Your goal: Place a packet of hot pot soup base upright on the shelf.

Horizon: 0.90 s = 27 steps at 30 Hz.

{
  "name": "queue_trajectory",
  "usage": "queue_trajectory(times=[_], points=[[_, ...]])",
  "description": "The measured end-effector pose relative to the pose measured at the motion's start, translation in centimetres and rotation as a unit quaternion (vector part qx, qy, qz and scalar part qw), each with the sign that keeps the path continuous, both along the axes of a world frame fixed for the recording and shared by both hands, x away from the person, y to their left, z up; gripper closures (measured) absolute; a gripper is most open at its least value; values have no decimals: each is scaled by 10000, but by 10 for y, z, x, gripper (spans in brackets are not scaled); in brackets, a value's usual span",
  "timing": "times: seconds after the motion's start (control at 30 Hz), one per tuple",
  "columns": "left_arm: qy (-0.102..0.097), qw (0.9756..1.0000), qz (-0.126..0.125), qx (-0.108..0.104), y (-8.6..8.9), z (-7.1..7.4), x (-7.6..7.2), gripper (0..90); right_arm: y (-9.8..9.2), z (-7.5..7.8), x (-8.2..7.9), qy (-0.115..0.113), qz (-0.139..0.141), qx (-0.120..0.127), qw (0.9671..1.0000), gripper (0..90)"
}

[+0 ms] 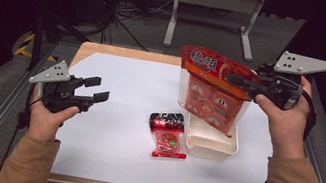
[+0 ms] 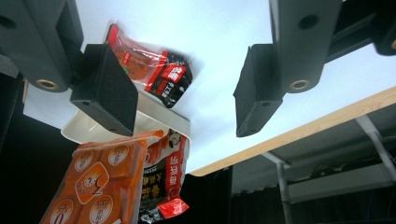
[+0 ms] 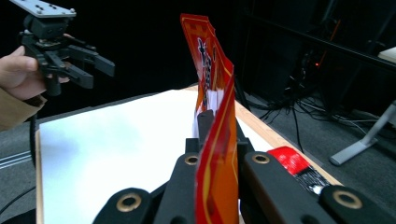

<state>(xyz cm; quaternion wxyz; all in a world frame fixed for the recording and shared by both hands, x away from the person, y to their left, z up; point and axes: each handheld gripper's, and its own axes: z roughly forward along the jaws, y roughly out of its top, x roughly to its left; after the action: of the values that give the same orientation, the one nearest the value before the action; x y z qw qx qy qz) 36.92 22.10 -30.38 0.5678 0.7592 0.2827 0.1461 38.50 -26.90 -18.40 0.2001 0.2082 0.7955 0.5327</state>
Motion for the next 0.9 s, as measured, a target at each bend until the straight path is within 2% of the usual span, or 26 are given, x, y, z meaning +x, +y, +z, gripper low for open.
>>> queue_trajectory(times=[0.13, 0.37, 0.67, 0.9], points=[[63, 10000, 7, 29, 0, -2, 1, 393, -6, -4, 4, 21, -90, 73, 9999, 895], [40, 10000, -30, 43, 0, -4, 2, 398, -15, -15, 10, 104, -249, 202, 9994, 895], [89, 9999, -16, 53, -1, -6, 4, 396, -27, -26, 13, 196, -604, 334, 9974, 894], [111, 9999, -11, 56, -1, -7, 4, 395, -31, -33, 15, 242, -716, 391, 9964, 894]])
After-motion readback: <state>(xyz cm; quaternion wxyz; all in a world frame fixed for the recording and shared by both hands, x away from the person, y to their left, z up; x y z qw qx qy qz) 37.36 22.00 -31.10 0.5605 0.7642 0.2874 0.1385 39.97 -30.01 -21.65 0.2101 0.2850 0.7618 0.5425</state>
